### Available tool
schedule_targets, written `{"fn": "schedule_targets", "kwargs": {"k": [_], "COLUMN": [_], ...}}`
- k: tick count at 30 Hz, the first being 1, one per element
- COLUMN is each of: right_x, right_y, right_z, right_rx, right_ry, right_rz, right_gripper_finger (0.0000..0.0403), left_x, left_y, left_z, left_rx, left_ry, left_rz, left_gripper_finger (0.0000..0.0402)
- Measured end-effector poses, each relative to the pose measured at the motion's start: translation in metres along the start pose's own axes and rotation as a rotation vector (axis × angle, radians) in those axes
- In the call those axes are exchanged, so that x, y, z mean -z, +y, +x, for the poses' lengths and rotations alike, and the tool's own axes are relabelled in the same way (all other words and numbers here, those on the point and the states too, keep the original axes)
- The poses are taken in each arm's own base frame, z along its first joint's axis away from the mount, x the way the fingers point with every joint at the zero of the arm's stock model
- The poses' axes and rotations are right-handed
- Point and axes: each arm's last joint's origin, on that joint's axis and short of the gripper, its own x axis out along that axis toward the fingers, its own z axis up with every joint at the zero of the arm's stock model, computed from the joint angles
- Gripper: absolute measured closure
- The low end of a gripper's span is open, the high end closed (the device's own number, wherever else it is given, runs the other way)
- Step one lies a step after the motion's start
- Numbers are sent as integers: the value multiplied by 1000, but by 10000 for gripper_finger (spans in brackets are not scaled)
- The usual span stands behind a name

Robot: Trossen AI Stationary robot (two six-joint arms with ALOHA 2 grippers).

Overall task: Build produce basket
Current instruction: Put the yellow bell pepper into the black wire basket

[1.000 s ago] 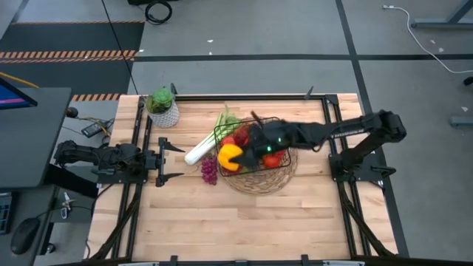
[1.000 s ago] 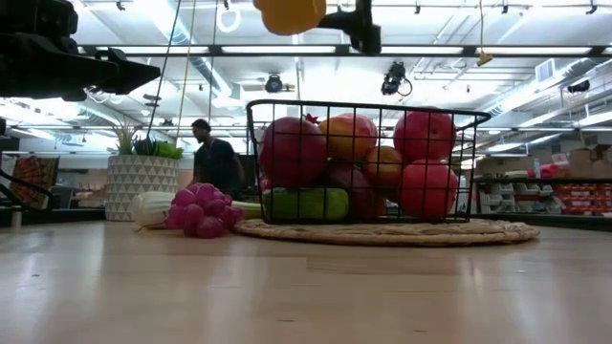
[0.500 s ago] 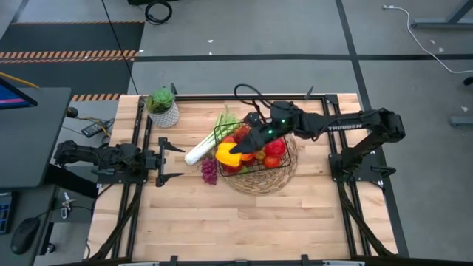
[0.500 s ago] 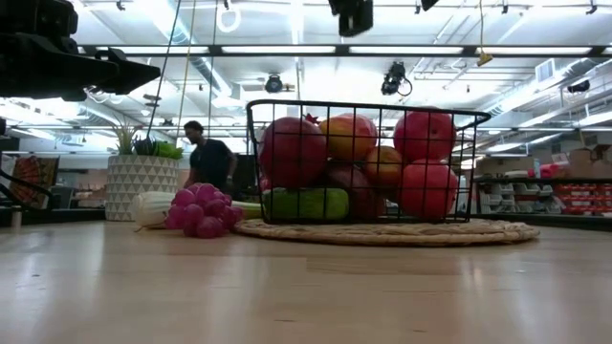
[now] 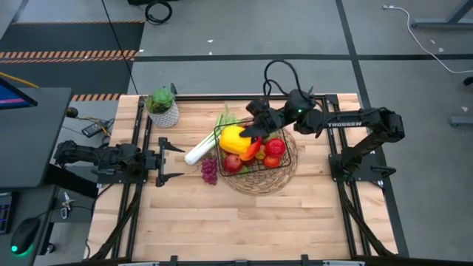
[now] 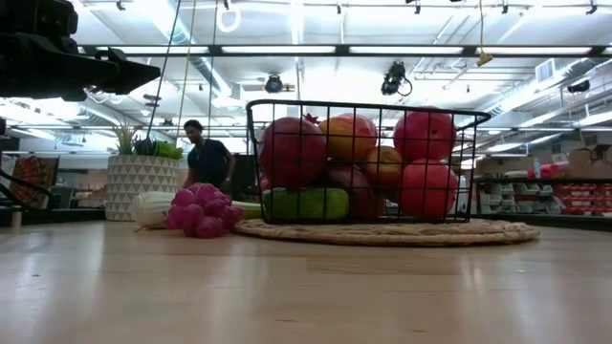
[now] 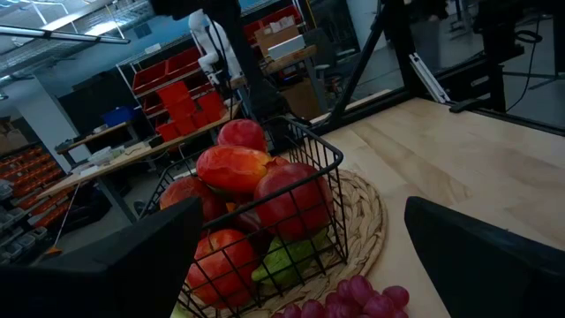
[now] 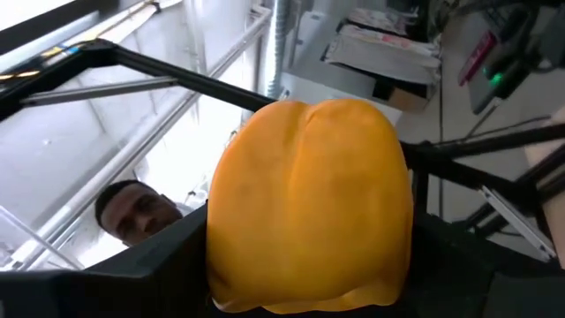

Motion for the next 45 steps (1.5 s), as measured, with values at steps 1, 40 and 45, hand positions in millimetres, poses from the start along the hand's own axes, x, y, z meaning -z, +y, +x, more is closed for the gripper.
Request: {"fn": "schedule_targets", "kwargs": {"k": [1,40,45], "right_x": [-1,-30,-24], "right_y": [1,42,46], "right_z": [-1,-49,-56], "right_rx": [-6,956,1089], "right_ry": [-4,50,63], "right_rz": [-7,-236,-226], "right_gripper_finger": [95,97,97], "left_x": [0,0,0], "left_y": [0,0,0], "left_z": [0,0,0], "left_rx": [0,0,0], "left_ry": [0,0,0], "left_rz": [0,0,0], "left_gripper_finger": [2,2,2]}}
